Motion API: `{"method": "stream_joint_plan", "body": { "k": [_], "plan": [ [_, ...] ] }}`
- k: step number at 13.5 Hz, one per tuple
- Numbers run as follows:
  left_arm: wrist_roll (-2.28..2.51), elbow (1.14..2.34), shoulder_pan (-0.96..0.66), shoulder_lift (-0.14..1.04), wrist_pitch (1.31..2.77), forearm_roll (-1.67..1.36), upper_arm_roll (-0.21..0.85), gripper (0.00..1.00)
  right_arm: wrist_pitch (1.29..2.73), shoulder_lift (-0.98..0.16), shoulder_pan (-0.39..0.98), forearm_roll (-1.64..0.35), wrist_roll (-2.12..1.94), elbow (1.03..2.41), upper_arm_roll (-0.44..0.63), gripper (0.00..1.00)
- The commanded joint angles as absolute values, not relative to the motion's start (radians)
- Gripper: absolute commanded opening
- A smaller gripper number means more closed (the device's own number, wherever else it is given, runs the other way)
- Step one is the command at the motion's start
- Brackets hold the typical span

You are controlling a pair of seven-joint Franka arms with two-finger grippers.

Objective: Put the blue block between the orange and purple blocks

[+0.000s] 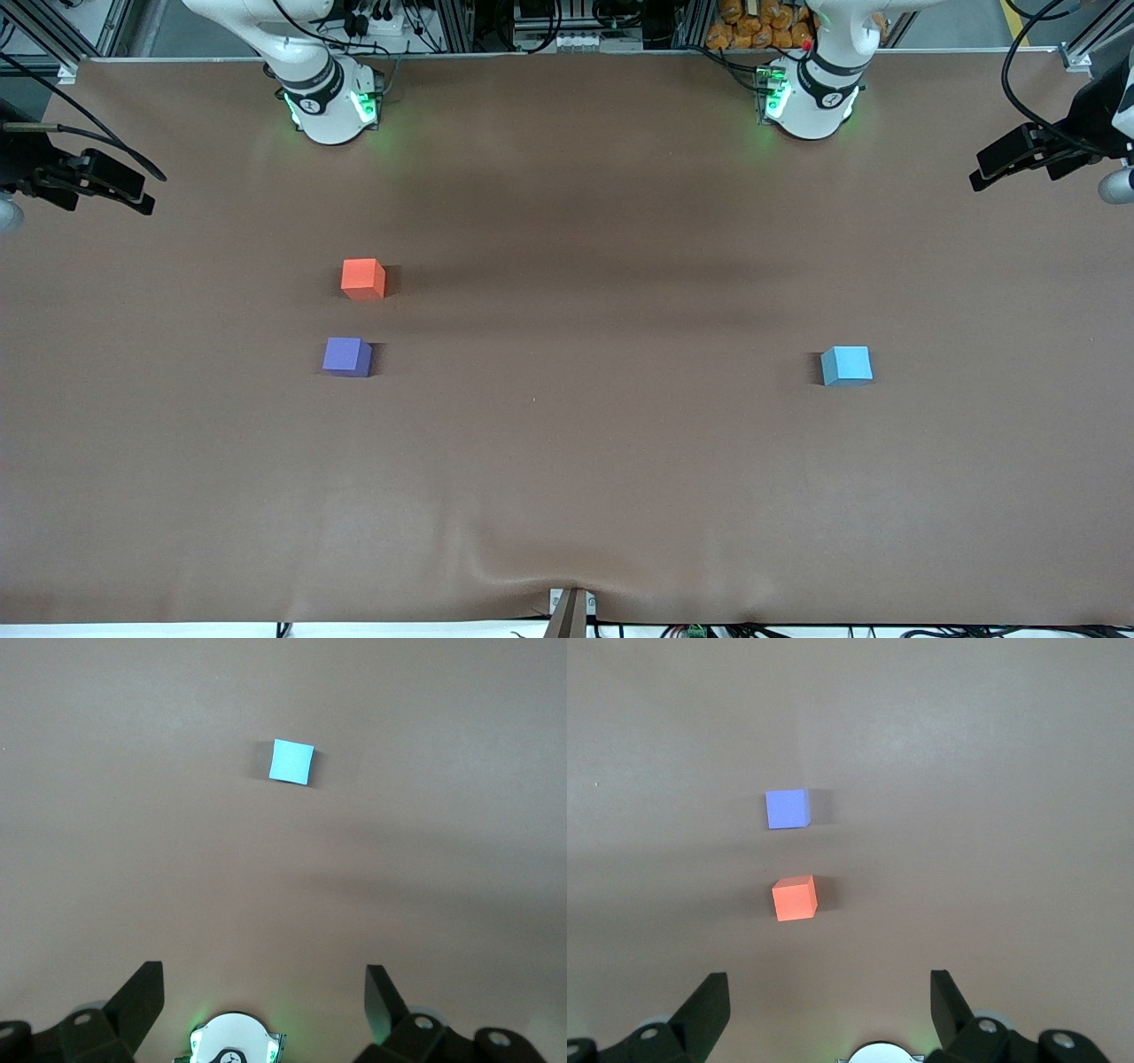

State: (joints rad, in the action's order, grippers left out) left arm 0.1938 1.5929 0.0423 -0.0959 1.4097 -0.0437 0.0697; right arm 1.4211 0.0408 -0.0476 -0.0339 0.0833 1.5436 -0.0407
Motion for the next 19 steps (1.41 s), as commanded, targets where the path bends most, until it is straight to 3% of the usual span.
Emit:
{"method": "stream_joint_plan", "body": {
  "k": [1, 19],
  "plan": [
    [0.178, 1.574, 0.044, -0.091, 1.401, -0.037, 0.069, 1.0, 1.42, 0.063, -0.048, -0.046, 0.087, 1.565, -0.04, 1.0],
    [0.178, 1.583, 0.044, -0.077, 1.419, -0.037, 0.072, 1.0, 1.42, 0.061, -0.048, -0.046, 0.087, 1.565, -0.04, 1.0]
  ]
}}
